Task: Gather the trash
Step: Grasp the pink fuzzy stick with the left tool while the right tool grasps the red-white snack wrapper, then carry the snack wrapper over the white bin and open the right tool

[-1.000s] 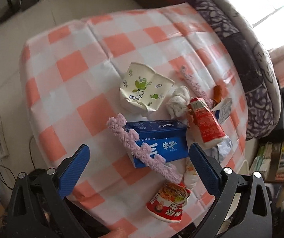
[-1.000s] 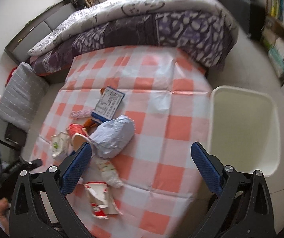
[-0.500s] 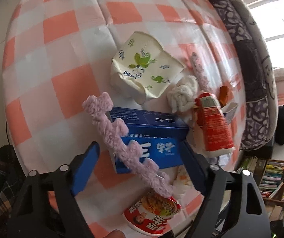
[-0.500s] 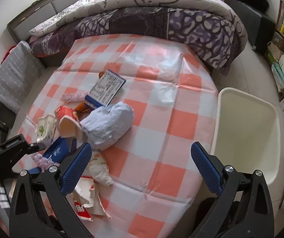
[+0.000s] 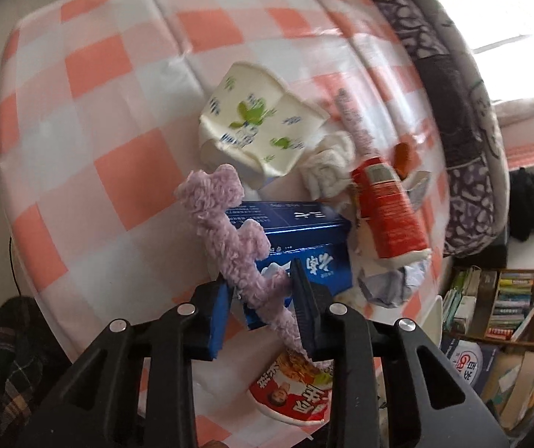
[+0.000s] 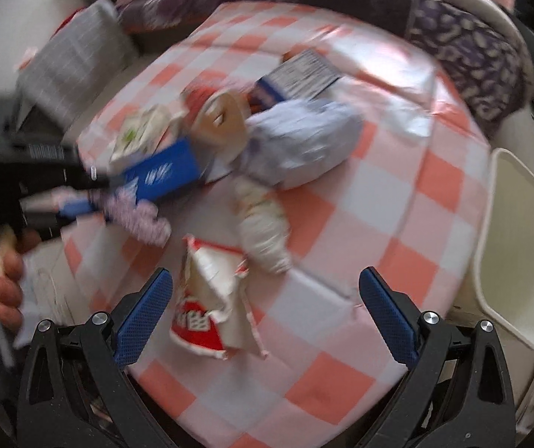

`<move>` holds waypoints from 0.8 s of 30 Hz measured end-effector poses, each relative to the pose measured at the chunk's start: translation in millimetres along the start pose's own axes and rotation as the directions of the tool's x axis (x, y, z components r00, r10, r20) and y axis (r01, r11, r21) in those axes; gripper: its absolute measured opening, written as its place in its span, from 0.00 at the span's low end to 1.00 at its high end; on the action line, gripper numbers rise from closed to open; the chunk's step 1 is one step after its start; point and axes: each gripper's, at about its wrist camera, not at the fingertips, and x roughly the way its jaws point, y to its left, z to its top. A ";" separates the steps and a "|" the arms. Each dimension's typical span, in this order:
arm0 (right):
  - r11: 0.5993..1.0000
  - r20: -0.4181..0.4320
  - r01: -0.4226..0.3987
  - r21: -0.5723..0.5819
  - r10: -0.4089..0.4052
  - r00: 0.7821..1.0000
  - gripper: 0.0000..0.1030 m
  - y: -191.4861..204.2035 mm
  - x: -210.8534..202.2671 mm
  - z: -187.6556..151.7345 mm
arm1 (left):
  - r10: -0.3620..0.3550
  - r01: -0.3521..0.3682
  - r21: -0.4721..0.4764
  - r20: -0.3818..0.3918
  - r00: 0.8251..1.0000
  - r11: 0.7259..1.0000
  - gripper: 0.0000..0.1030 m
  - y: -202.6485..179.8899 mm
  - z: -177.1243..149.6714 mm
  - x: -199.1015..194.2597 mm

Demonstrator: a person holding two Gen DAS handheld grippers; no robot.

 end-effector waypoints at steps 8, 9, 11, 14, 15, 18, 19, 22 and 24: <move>0.999 -0.102 -0.027 -0.022 0.024 0.994 0.75 22.0 35.0 -6.2 | -0.024 0.021 0.067 0.052 0.998 0.998 0.30 -12.6 2.3 -22.1; 0.999 -0.123 -0.034 -0.017 0.032 0.992 0.66 21.8 40.1 -5.4 | -0.020 0.015 0.069 0.060 0.998 0.997 0.30 -11.8 2.9 -24.1; 0.996 -0.140 -0.084 0.006 0.084 0.987 0.40 20.6 43.9 -4.3 | -0.013 0.008 0.069 0.073 0.997 0.998 0.30 -10.0 5.5 -28.3; 0.994 -0.118 -0.106 0.012 0.107 0.987 0.31 21.9 36.0 -2.2 | -0.005 0.001 0.054 0.071 0.997 0.999 0.30 -2.6 9.4 -30.7; 0.994 -0.099 -0.106 0.001 0.105 0.989 0.30 22.9 31.3 -0.9 | -0.004 0.000 0.047 0.073 0.997 0.999 0.30 1.0 11.3 -31.6; 0.993 -0.054 -0.118 -0.001 0.117 0.992 0.28 23.6 19.4 -0.3 | -0.005 0.000 0.057 0.087 0.996 0.998 0.30 2.6 13.7 -33.9; 0.993 -0.035 -0.120 0.000 0.120 0.992 0.28 21.8 14.4 0.8 | -0.007 0.001 0.064 0.098 0.995 0.998 0.30 1.5 14.3 -35.1; 0.993 0.043 -0.117 0.007 0.117 0.992 0.28 16.8 -4.3 6.0 | -0.013 0.000 0.097 0.138 0.990 0.995 0.30 -4.4 14.1 -39.9; 0.995 0.106 -0.096 0.011 0.095 0.990 0.28 11.3 -18.9 9.8 | -0.006 -0.017 0.129 0.175 0.985 0.992 0.30 -10.8 11.9 -43.4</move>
